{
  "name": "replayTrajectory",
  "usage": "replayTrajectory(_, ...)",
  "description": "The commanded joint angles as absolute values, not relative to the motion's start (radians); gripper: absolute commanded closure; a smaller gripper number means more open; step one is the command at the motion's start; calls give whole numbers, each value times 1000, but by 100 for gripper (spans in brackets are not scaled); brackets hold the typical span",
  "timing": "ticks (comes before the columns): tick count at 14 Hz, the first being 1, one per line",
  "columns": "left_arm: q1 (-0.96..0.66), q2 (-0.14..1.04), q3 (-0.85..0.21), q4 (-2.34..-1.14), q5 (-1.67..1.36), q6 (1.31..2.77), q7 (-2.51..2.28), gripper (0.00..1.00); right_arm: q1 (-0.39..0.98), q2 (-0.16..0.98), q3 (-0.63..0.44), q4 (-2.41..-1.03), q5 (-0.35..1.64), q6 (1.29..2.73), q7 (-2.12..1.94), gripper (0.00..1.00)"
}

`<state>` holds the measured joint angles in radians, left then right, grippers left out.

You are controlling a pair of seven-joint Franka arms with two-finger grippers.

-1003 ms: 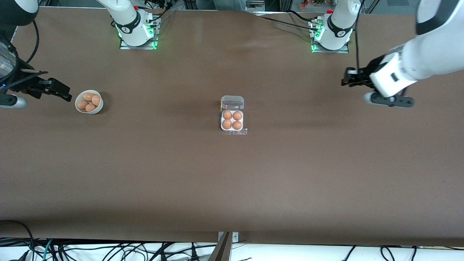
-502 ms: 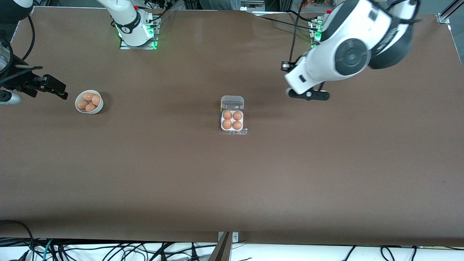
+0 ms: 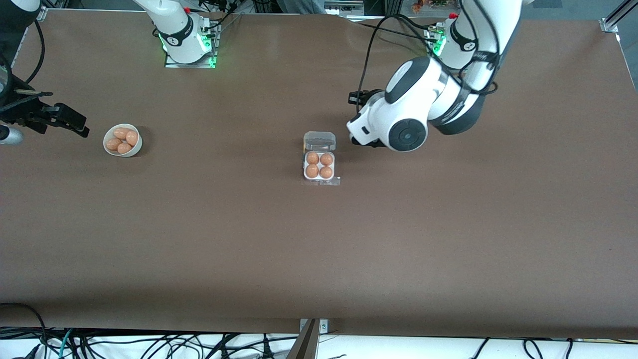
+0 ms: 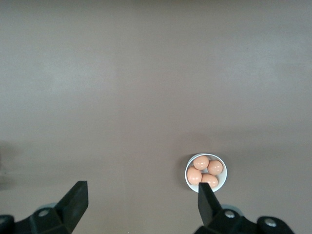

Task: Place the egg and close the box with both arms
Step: 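Move the left gripper to the open lid of the egg box, then fold the clear lid over the eggs with the left gripper and press shut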

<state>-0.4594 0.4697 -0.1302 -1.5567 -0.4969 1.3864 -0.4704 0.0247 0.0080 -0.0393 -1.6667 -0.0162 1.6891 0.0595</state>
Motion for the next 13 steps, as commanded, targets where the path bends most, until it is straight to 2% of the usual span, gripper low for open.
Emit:
replayTrajectory(1, -517, 566, -117, -1453, -546, 1370, -489, 100, 14, 15, -26, -1649, -17, 1675, 48, 0)
replayTrajectory(8, -607, 667, -117, -1420, -548, 1600, -597, 100, 14, 17, -28, -1647, -14, 1675, 48, 0)
replayTrajectory(13, -634, 695, -115, -1420, -540, 1657, -617, 100, 12, 17, -29, -1647, -12, 1675, 49, 0)
